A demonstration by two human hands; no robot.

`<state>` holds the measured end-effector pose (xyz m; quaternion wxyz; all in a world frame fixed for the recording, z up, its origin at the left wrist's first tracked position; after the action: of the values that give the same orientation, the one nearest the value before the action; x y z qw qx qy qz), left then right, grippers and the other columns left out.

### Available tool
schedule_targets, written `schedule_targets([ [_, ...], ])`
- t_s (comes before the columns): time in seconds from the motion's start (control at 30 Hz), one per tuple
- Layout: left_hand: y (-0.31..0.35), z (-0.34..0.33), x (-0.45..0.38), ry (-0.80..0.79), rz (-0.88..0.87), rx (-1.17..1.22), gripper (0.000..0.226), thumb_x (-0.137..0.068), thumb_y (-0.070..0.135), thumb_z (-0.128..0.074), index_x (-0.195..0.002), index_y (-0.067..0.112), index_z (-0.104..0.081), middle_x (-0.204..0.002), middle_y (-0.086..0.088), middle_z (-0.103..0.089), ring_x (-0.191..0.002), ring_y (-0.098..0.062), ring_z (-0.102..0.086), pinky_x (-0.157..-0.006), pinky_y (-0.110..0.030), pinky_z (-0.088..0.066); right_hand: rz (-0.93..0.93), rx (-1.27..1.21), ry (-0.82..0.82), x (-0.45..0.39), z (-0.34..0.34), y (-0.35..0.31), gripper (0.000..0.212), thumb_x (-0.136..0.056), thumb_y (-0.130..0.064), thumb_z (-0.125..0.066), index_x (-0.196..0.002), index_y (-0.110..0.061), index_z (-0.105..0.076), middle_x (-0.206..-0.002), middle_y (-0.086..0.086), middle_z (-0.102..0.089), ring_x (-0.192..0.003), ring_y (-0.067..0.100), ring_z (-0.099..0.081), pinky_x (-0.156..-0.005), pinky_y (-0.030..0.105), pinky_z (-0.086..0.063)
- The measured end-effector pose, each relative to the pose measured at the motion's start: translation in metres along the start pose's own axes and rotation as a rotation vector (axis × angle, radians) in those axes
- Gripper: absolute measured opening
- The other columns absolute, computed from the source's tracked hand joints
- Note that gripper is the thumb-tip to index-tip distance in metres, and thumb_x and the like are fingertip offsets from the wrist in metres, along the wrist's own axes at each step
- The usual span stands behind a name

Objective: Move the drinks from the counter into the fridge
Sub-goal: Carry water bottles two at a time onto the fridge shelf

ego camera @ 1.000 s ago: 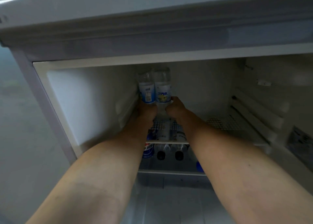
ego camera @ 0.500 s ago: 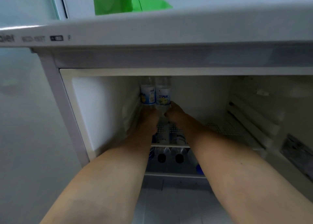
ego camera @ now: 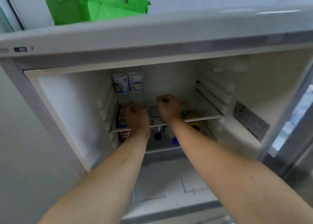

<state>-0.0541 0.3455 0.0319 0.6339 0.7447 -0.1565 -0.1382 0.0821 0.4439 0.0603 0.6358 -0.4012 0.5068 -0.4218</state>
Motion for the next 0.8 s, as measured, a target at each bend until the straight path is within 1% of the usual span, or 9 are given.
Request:
schedule_targets([
  [0.13,0.002,-0.007,0.058,-0.108,-0.082,0.029,0.023,-0.101,0.017,-0.047,-0.113,0.004,-0.061,-0.113,-0.009,-0.065,-0.106,-0.030,-0.061,-0.091,-0.036,-0.049,-0.009,-0.077,0.025,0.067,0.064,-0.001,0.019,-0.089,-0.022,-0.061,-0.072,-0.029,-0.064,-0.069,-0.016,-0.064,-0.064,-0.008,-0.057,-0.056,0.008,-0.040],
  [0.23,0.004,-0.010,0.129,-0.223,-0.182,0.105,0.019,-0.098,0.020,-0.051,-0.104,0.006,-0.062,-0.090,-0.004,-0.066,-0.084,-0.016,-0.067,-0.073,-0.025,-0.051,-0.051,-0.052,0.090,0.129,0.134,0.013,0.017,-0.090,-0.032,-0.063,-0.075,-0.039,-0.065,-0.074,-0.027,-0.065,-0.073,-0.014,-0.058,-0.060,0.005,-0.040],
  [0.3,-0.001,-0.010,0.182,-0.349,-0.211,0.123,0.011,-0.097,0.028,-0.051,-0.096,0.022,-0.060,-0.078,0.003,-0.064,-0.064,-0.005,-0.062,-0.057,-0.023,-0.051,-0.125,-0.077,0.139,0.176,0.183,0.029,0.021,-0.091,-0.031,-0.063,-0.072,-0.040,-0.064,-0.073,-0.029,-0.065,-0.071,-0.009,-0.060,-0.062,0.007,-0.043],
  [0.4,-0.017,-0.006,0.262,-0.542,-0.229,0.077,0.011,-0.095,0.039,-0.049,-0.088,0.036,-0.057,-0.074,0.004,-0.062,-0.060,-0.012,-0.058,-0.053,-0.033,-0.049,-0.176,-0.134,0.298,0.255,0.263,0.050,0.019,-0.090,-0.027,-0.064,-0.071,-0.031,-0.065,-0.060,-0.015,-0.060,-0.060,0.004,-0.055,-0.060,0.024,-0.047],
  [0.43,-0.024,-0.004,0.288,-0.596,-0.233,0.071,0.011,-0.094,0.039,-0.050,-0.087,0.036,-0.057,-0.073,0.005,-0.062,-0.061,-0.014,-0.058,-0.053,-0.033,-0.048,-0.194,-0.145,0.352,0.281,0.288,0.056,0.016,-0.089,-0.025,-0.065,-0.073,-0.028,-0.066,-0.059,-0.014,-0.060,-0.058,0.003,-0.054,-0.059,0.024,-0.045],
  [0.5,-0.042,0.003,0.340,-0.700,-0.215,0.070,0.014,-0.097,0.034,-0.051,-0.085,0.034,-0.057,-0.069,0.004,-0.060,-0.058,-0.011,-0.056,-0.048,-0.025,-0.047,-0.253,-0.151,0.458,0.334,0.337,0.070,0.014,-0.089,-0.018,-0.066,-0.077,-0.023,-0.069,-0.059,-0.013,-0.061,-0.058,0.002,-0.053,-0.060,0.023,-0.045],
  [0.57,-0.065,0.007,0.388,-0.808,-0.182,0.036,0.017,-0.100,0.029,-0.051,-0.084,0.032,-0.057,-0.067,0.003,-0.059,-0.053,-0.006,-0.054,-0.045,-0.020,-0.046,-0.340,-0.120,0.583,0.390,0.386,0.087,0.016,-0.090,-0.015,-0.066,-0.077,-0.022,-0.069,-0.060,-0.011,-0.062,-0.060,0.006,-0.055,-0.064,0.030,-0.046],
  [0.67,-0.103,0.012,0.446,-0.969,-0.120,-0.049,0.018,-0.101,0.025,-0.051,-0.085,0.028,-0.059,-0.068,0.004,-0.061,-0.054,-0.005,-0.055,-0.046,-0.021,-0.045,-0.473,-0.065,0.763,0.473,0.450,0.112,0.013,-0.091,-0.019,-0.067,-0.079,-0.020,-0.070,-0.066,-0.008,-0.064,-0.065,0.012,-0.059,-0.066,0.038,-0.052],
  [0.8,-0.157,0.024,0.495,-1.156,-0.093,-0.242,0.020,-0.102,0.026,-0.052,-0.084,0.024,-0.060,-0.071,0.001,-0.063,-0.056,-0.005,-0.058,-0.048,-0.022,-0.049,-0.646,-0.001,0.936,0.575,0.507,0.141,0.012,-0.091,-0.020,-0.066,-0.080,-0.021,-0.072,-0.070,-0.005,-0.067,-0.071,0.017,-0.062,-0.070,0.040,-0.055],
])
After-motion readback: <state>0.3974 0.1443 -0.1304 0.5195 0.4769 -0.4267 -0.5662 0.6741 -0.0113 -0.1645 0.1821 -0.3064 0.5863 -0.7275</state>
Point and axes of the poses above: each hand's wrist, its own x-axis away from the middle knuckle, its own z-axis out of the back of the hand, y = z × x, the point moved 8 cm from there along -x, towards the middle knuckle
